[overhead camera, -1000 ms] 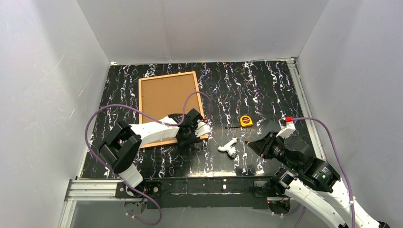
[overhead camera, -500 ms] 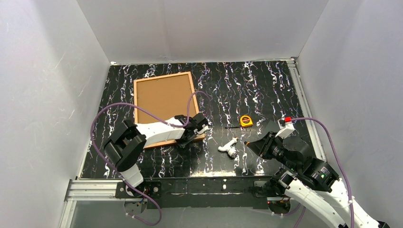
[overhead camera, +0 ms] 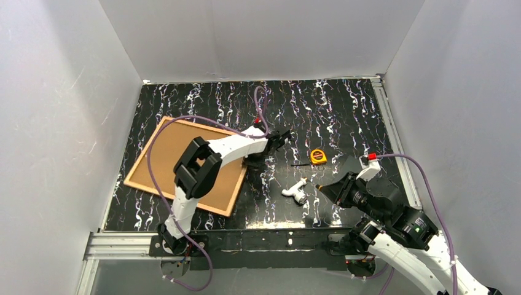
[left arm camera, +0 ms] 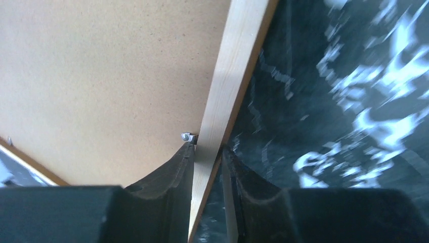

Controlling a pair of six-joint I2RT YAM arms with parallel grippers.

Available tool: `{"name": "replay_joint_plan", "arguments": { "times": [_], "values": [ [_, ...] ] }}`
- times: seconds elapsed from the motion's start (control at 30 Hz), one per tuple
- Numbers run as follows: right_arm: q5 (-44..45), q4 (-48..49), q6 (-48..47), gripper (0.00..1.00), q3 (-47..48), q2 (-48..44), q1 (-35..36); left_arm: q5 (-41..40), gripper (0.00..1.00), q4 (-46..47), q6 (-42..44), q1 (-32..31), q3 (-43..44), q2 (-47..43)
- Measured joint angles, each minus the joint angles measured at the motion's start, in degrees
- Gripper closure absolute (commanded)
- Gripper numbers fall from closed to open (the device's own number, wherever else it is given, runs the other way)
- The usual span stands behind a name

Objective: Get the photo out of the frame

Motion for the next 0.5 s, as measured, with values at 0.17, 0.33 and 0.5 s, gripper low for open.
{"name": "replay_joint_plan", "arguments": {
  "times": [0.17,0.33,0.5],
  "values": [
    [0.0,-0.4,0.1,0.99,0.0,-0.9,0.0,1.8,1.00,-3.3,-9.9,2.5,13.0,7.8],
    [-0.4,-0.9,0.2,0.99,-0.2,-0.5,0.0,7.1,1.00,-2.9,-18.3,6.9,16.0,10.1],
    [-1.9,-0.6,0.1,0.99,-2.1,3.0,0.0,11.2,0.73,-0.7,-22.1,11.2,15.3,10.0]
  ]
}}
